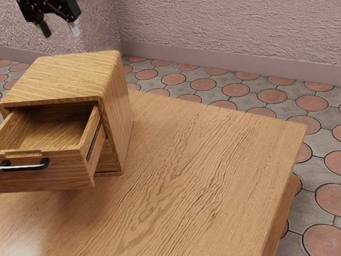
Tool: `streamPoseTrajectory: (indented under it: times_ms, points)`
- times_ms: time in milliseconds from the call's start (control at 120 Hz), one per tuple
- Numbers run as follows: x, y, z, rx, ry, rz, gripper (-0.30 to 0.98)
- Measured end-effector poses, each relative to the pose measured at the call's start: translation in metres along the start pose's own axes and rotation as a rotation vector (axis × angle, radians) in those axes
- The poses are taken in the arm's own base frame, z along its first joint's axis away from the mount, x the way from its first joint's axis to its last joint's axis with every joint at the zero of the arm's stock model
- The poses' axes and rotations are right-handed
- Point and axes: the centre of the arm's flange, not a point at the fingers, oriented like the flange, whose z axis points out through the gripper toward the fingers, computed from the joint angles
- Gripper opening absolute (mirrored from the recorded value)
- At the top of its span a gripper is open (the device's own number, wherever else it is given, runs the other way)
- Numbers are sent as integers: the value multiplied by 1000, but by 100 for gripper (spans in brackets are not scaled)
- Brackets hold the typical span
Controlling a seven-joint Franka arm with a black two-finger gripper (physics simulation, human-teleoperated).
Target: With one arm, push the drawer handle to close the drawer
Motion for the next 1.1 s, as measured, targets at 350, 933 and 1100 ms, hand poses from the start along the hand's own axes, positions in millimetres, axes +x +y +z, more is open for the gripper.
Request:
streamPoseTrajectory:
  times_ms: [350, 933, 1100]
  points:
    - [-161, 64, 42, 95, -105, -132, 69]
    - [-270, 0, 162, 160, -64, -501, 10]
    - [-292, -10, 190, 167, -55, -514, -1]
